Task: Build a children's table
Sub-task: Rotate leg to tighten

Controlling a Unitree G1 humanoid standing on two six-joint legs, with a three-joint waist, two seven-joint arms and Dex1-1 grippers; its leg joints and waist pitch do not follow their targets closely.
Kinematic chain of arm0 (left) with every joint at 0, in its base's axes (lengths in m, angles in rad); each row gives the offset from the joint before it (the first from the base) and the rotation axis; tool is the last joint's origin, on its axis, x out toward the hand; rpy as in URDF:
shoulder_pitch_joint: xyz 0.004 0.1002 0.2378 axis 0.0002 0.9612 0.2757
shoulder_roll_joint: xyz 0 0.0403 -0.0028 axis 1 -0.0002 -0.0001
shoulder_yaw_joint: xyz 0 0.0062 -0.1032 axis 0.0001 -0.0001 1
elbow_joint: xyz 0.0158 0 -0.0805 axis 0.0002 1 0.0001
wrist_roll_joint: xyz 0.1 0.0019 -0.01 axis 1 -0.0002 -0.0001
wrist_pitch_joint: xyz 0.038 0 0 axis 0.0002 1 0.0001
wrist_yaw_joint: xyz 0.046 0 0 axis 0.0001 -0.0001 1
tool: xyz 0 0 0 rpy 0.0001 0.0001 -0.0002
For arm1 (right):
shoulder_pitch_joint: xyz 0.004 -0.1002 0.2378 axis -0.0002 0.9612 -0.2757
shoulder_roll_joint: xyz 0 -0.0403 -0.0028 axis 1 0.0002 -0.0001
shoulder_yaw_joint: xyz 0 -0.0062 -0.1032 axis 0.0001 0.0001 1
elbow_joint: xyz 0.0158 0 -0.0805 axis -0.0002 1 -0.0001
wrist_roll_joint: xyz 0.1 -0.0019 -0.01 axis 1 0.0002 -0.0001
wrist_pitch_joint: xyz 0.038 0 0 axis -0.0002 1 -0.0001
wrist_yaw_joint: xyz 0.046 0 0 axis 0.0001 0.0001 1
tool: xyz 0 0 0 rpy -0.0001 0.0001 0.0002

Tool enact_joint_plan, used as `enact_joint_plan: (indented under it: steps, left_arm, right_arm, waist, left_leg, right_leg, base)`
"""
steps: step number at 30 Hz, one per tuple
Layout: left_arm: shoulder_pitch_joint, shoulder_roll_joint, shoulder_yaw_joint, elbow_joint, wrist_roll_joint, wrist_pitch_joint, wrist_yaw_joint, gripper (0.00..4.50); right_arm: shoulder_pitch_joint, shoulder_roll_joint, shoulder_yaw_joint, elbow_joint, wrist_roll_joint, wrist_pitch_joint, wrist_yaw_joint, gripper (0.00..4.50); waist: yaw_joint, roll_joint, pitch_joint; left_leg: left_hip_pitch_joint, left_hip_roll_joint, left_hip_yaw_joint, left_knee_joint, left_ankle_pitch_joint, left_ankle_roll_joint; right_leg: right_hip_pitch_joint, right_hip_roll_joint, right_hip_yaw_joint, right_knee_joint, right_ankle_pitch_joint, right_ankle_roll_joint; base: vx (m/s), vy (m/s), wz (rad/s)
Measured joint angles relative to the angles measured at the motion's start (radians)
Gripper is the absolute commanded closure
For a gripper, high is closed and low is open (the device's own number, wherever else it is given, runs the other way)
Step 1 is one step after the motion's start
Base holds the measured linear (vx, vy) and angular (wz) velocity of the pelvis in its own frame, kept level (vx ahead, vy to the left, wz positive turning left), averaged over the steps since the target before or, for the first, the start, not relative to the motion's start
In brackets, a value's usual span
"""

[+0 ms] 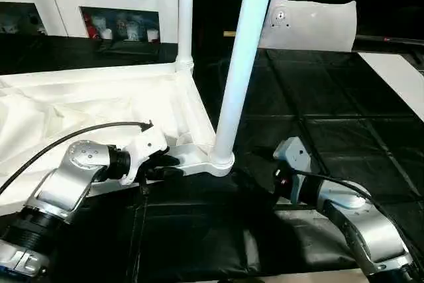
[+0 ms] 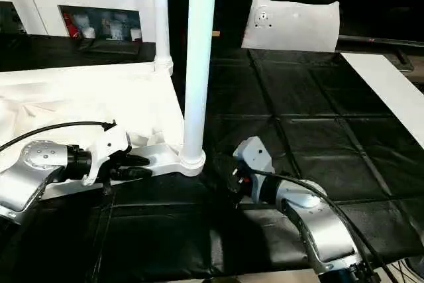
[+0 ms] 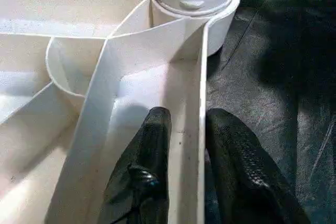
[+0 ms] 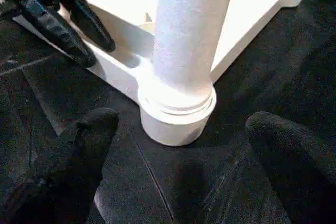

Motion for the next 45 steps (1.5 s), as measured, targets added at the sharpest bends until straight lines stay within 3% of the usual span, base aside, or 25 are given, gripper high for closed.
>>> enact_joint_plan:
  steps: [4,12,19,29,35,36,45]
  left_arm:
    - [0.001,0.0,0.0,0.0,-0.001,0.002,-0.011,3.61]
    - [0.0,0.006,-0.002,0.004,0.003,-0.003,-0.039,4.45]
    - [-0.003,0.019,-0.012,0.017,0.004,-0.054,-0.129,4.47]
    - [-0.013,0.035,-0.063,0.043,0.01,-0.172,-0.242,4.47]
    - [-0.033,0.05,-0.086,0.061,0.039,-0.231,-0.289,4.5]
    - [-0.034,0.052,-0.089,0.062,0.042,-0.235,-0.297,4.5]
    - [-0.044,0.055,-0.101,0.08,0.047,-0.268,-0.318,4.5]
  right_arm:
    - [0.0,-0.001,0.0,0.003,0.0,-0.004,0.001,0.0]
    - [-0.001,-0.001,0.0,0.019,-0.004,-0.019,0.001,0.0]
    - [-0.03,-0.012,0.0,0.068,0.006,-0.029,0.055,0.0]
    - [-0.1,-0.077,0.028,0.137,0.041,-0.062,0.266,0.0]
    - [-0.182,-0.082,0.059,0.226,0.069,-0.086,0.421,0.49]
    - [-0.198,-0.082,0.062,0.242,0.073,-0.087,0.44,0.74]
    - [-0.251,-0.078,0.091,0.347,0.078,-0.105,0.559,1.49]
  waist:
    - [0.001,0.001,0.0]
    - [0.001,0.004,0.001]
    - [0.001,0.006,0.002]
    - [0.027,0.005,0.001]
    - [0.032,0.004,0.001]
    - [0.032,0.004,0.0]
    - [0.034,0.003,0.0]
  left_leg:
    - [0.0,0.0,0.0,0.0,0.0,-0.001]
    - [0.0,0.0,0.0,0.0,0.0,-0.002]
    - [0.0,0.001,0.0,-0.001,0.001,0.0]
    - [0.001,0.002,0.001,-0.001,0.003,-0.001]
    - [0.001,0.003,0.002,-0.001,0.006,-0.001]
    - [0.001,0.003,0.002,-0.001,0.006,-0.001]
    - [0.001,0.003,0.002,-0.001,0.009,0.003]
  right_leg:
    - [0.0,0.0,0.0,0.0,0.0,0.0]
    - [0.0,0.0,0.0,0.0,0.0,0.0]
    - [0.0,0.001,0.0,0.0,0.0,0.0]
    - [0.001,0.0,-0.001,0.001,0.001,-0.002]
    - [0.003,-0.001,-0.002,0.001,0.002,-0.003]
    - [0.003,-0.001,-0.003,0.001,0.002,-0.003]
    - [0.002,-0.001,-0.004,0.002,0.002,-0.003]
  base:
    - [0.0,0.0,0.0]
    - [0.0,0.0,0.0]
    - [0.0,0.0,0.0]
    - [0.0,0.0,0.0]
    - [0.0,0.0,0.0]
    - [0.0,0.0,0.0]
    - [0.0,0.0,0.0]
